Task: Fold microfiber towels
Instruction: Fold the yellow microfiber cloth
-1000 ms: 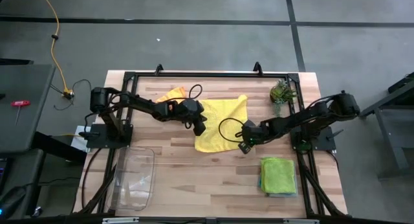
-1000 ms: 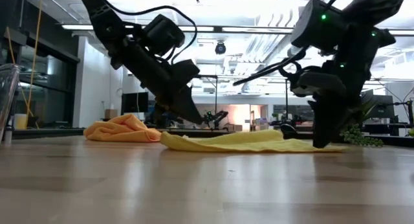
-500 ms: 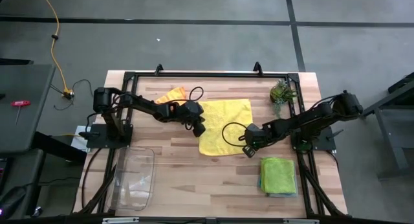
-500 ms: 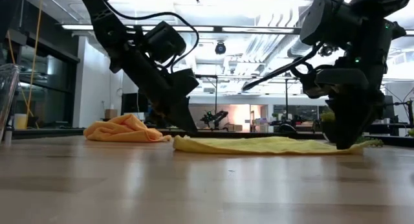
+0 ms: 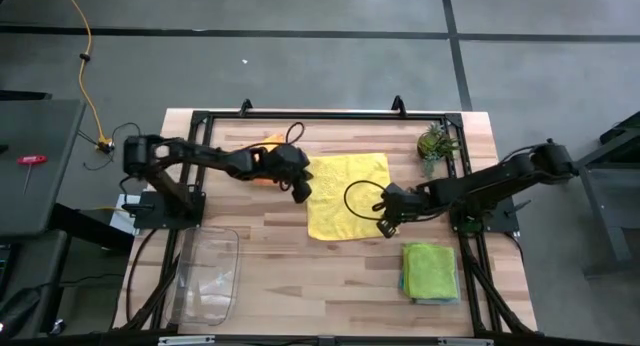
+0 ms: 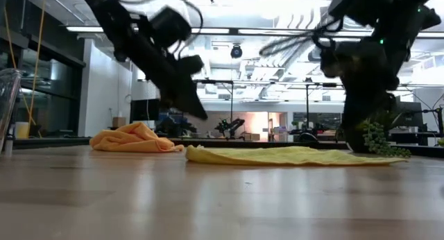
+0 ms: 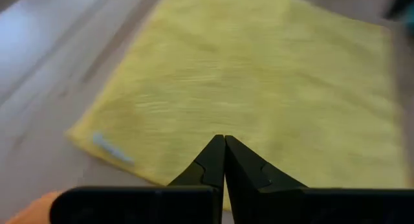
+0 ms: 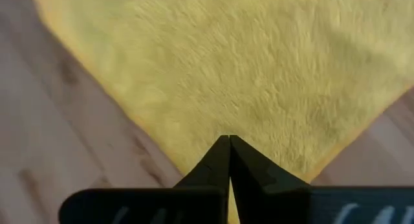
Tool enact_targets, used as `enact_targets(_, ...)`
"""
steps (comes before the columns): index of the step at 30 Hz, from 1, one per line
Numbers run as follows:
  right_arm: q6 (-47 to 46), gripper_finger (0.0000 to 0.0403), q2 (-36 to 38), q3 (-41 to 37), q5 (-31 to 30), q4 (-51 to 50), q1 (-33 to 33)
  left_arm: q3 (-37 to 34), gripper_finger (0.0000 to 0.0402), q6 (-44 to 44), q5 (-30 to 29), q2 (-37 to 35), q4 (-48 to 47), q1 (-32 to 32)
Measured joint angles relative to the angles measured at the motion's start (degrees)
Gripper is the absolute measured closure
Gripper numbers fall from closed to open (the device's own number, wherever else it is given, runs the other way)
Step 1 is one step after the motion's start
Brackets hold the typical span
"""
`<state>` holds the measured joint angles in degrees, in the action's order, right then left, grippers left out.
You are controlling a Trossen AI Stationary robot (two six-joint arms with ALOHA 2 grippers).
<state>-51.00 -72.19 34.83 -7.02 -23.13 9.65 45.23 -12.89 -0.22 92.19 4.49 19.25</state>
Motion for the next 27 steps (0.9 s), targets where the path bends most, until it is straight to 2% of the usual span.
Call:
enact_targets(4, 3.41, 0.0391, 4.68, 0.00, 2.87, -1.02, 0.00, -1.03, 0.0401, 1.12, 0.43, -6.06, -1.16, -6.88)
enact_targets(7, 5.41, 0.0362, 7.70, 0.00, 5.68, -4.08, 0.44, -1.63, 0.0401, 2.02, -1.12, -8.23, -1.85, -14.46)
enact_targets(12, 8.88, 0.0284, 10.36, 0.00, 7.23, -11.14, 3.24, -2.50, 0.0398, 2.24, -10.24, -6.20, -2.23, -27.00)
enact_targets(16, 13.69, 0.0233, 10.18, 0.00, 6.05, -14.44, 5.38, -2.62, 0.0377, 7.30, -18.14, -2.52, -1.02, -33.55)
enact_targets(19, 16.07, 0.0216, 9.65, 0.00, 4.30, -14.59, 5.68, -2.38, 0.0348, 9.03, -21.17, 0.61, 0.53, -35.71)
enact_targets(27, 18.92, 0.0212, 9.24, 0.00, 4.02, -16.00, 5.35, 3.77, 0.0256, 8.75, -20.30, 8.65, -0.01, -33.44)
